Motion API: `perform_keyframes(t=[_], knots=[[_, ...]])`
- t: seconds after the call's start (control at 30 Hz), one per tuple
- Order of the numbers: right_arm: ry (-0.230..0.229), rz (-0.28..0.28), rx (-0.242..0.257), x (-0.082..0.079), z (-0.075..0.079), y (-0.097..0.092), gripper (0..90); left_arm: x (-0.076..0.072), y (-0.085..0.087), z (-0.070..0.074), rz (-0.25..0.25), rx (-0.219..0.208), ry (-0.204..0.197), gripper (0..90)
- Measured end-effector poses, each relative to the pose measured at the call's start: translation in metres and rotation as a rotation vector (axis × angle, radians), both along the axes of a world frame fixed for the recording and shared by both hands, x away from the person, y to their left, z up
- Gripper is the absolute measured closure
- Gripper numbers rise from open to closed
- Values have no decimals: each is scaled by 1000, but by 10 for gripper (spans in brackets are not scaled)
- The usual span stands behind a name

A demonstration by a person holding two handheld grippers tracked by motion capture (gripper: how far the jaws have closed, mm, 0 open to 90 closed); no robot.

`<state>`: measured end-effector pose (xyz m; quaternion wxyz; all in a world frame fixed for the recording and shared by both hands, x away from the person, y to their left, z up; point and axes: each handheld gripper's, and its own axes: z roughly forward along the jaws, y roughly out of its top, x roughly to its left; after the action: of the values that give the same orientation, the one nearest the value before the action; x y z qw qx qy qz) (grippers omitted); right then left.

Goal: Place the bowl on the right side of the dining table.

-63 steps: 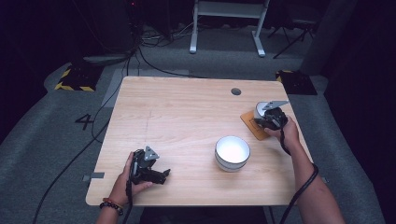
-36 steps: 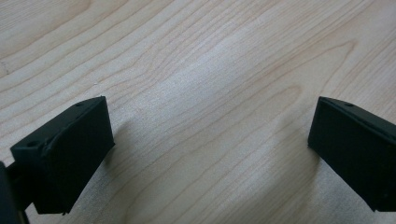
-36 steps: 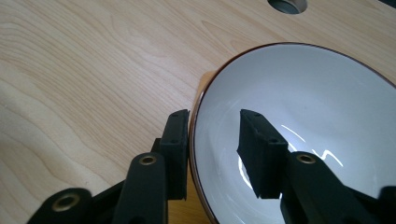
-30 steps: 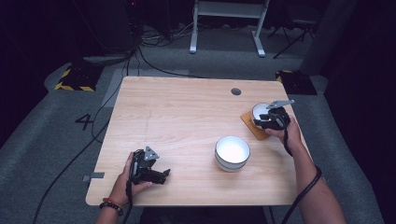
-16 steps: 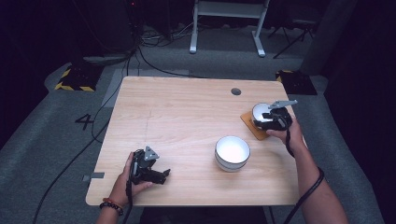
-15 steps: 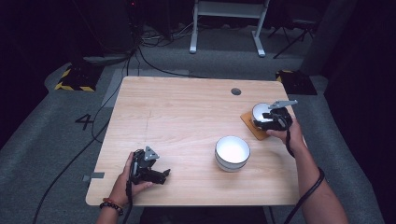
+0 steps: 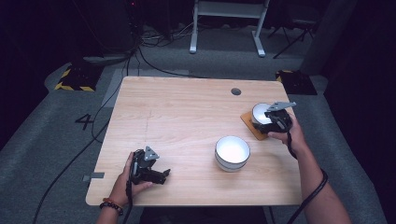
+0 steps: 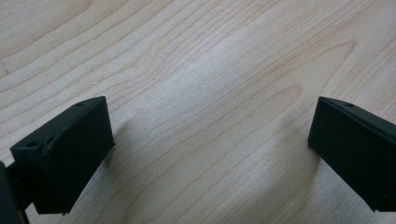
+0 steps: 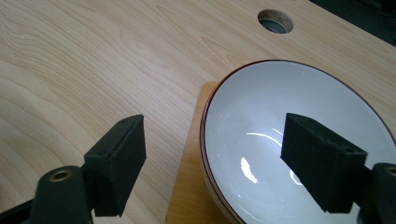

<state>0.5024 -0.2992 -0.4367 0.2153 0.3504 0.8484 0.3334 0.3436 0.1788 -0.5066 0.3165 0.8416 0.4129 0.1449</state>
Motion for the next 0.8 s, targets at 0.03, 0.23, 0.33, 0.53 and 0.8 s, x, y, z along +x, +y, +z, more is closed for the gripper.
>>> perform_keyframes(t=[0.03, 0.23, 0.33, 0.53, 0.8], knots=[[1, -1, 0, -1, 0, 0, 221, 0, 0, 0, -1, 0, 0, 2], [-8, 1, -21, -5, 4, 0, 222, 0, 0, 0, 0, 1, -2, 2], [-12, 2, -17, -8, 6, -1, 223, 0, 0, 0, 1, 2, -2, 2], [-20, 11, -4, -14, 12, -3, 227, 0, 0, 0, -1, 0, 0, 2], [-27, 14, -7, -21, 16, -4, 228, 0, 0, 0, -1, 1, 0, 2]])
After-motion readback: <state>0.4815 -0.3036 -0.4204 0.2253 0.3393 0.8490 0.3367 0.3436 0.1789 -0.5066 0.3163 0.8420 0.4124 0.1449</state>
